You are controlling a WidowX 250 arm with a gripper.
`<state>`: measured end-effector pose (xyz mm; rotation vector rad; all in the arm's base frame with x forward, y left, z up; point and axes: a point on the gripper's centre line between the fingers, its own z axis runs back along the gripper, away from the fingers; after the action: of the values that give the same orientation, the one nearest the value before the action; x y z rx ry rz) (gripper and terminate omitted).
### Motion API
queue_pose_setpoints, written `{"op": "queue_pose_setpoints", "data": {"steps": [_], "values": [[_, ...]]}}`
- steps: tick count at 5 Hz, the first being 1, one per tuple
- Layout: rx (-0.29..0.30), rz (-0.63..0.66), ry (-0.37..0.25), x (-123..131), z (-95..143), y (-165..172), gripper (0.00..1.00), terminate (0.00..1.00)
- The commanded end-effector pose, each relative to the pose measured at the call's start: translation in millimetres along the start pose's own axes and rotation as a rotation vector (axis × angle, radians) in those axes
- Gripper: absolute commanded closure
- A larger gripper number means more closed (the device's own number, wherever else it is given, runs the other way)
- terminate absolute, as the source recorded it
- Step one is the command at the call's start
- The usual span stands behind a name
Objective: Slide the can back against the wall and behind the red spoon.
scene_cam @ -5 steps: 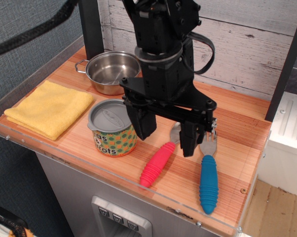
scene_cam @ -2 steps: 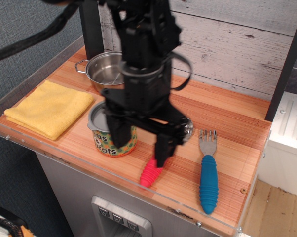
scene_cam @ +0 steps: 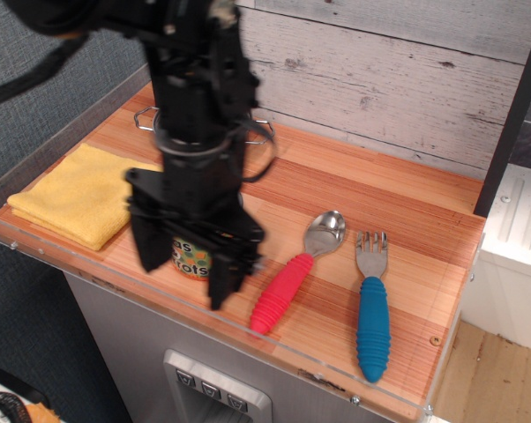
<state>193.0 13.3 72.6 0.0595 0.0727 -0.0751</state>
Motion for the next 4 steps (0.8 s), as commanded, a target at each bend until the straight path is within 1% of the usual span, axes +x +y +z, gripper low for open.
{"op": "queue_pose_setpoints", "data": {"steps": [1, 2, 3, 4], "values": [[0.051, -0.052, -0.030, -6.4, -4.8, 32.1, 0.00, 0.00], [0.060, -0.110, -0.032, -2.0, -10.7, 46.8, 0.00, 0.00], [0.058, -0.218, -0.036, 8.5, -15.6, 52.5, 0.00, 0.00], [0.062, -0.331, -0.022, 22.1, -18.2, 48.6, 0.00, 0.00]]}}
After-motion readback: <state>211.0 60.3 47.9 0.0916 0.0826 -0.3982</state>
